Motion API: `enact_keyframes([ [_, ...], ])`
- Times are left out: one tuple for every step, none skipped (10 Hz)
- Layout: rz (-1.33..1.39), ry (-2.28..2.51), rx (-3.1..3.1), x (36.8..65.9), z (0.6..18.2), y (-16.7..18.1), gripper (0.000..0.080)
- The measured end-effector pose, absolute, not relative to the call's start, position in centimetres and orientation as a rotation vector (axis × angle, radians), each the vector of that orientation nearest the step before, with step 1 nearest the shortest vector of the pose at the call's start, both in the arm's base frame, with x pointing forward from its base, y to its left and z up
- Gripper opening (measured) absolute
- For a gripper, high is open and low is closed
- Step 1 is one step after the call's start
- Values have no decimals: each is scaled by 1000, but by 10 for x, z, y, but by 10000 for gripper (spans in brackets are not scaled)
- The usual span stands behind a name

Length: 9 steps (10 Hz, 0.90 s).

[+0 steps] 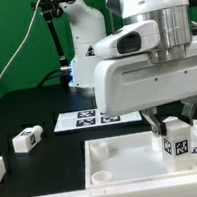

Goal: Assemble one leg

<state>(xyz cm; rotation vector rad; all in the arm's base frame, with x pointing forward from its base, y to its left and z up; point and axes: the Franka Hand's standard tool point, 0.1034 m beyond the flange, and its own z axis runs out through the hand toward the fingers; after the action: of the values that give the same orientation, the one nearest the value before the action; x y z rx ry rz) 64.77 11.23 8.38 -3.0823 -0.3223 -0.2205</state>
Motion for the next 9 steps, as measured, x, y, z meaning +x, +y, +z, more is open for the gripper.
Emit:
enact_keyframes([
  [-221,-114,-3088,648,84,112,281],
  [-229,56,-3080,648,83,111,281],
  [-230,209,-3065,649,83,111,281],
  [-234,402,-3037,649,83,112,281],
  [-231,588,-2996,649,83,112,281],
  [-215,776,-2943,649,83,112,281],
  [-187,922,-2904,648,83,115,282],
  [-130,1072,-2869,645,84,118,282],
  [-98,1228,-2808,645,83,119,282],
])
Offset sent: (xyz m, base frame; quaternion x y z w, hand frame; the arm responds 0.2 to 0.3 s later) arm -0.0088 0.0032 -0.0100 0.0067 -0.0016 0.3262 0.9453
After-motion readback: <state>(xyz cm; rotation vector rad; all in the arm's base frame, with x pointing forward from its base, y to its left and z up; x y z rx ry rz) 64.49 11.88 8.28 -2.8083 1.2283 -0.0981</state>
